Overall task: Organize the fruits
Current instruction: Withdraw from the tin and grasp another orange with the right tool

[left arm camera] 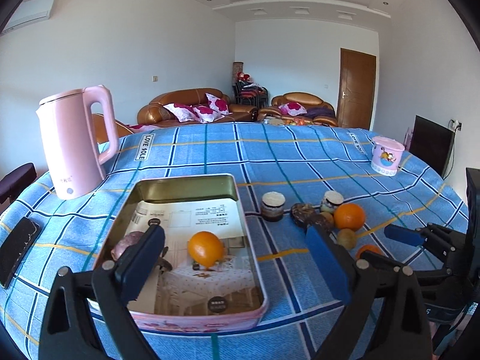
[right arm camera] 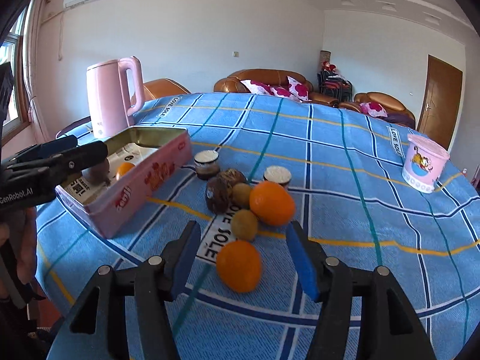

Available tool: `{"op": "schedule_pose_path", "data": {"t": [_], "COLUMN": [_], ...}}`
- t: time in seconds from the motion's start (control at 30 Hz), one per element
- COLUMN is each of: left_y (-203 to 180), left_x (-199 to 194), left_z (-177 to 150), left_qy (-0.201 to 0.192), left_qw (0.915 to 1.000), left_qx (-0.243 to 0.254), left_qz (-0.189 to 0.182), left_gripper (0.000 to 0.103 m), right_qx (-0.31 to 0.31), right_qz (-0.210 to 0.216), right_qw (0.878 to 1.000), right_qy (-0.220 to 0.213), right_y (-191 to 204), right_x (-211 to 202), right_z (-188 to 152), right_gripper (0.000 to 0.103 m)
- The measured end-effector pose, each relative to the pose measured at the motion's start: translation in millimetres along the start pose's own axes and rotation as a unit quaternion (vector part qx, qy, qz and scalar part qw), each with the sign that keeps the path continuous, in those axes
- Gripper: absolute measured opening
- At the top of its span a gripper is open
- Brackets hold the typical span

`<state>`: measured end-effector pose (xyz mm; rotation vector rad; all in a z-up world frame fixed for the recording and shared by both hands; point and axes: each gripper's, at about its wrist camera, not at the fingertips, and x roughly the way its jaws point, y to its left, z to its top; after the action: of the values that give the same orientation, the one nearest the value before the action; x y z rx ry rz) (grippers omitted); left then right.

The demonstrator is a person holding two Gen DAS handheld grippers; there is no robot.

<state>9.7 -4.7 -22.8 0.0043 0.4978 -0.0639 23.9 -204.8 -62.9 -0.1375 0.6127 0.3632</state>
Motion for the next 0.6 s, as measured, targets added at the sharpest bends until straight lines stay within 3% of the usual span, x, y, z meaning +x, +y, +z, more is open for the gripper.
{"op": "schedule_pose_path", "data": {"t": [0.27,0.33,0.37,0.4,0.6], "left_y": [-18.3,-23.3,-25.7,-28.0,-41.0], "left_x": [9.7,11.8,12.5,12.9,19.2], "left_z": [-4.4,-5.4,-5.6,-6.1,-4.3], "left_qy": [0.018,0.022,0.024,0.025,0.039], "left_qw": [0.9996,0.9993,0.9992,0.9990,0.9973], "left_qx": [0.013,0.017,0.020,0.022,0.023], "left_qz": [-0.018,-0.025,-0.027,-0.029,-0.057], "left_gripper": [0.097,0.096,0.096,0.096,0.089], "right_qx": [0.002,0.003,0.004,0.005,0.024], "right_qz": [0.023,0.027,0.033,0.036,0.039], "right_qw": [0.999,0.999,0.999,0.999,0.999], "right_qy": [0.027,0.028,0.035,0.041,0.022], "right_y": [2.2,1.9,1.3,0.6,-8.7], "right_x": [12.8,13.4,15.7,17.6,8.3], "right_z": [-6.4,-6.5,-6.8,-7.5,-9.4], "right_gripper": [0.060,0.054,0.041,0.036,0.035]}}
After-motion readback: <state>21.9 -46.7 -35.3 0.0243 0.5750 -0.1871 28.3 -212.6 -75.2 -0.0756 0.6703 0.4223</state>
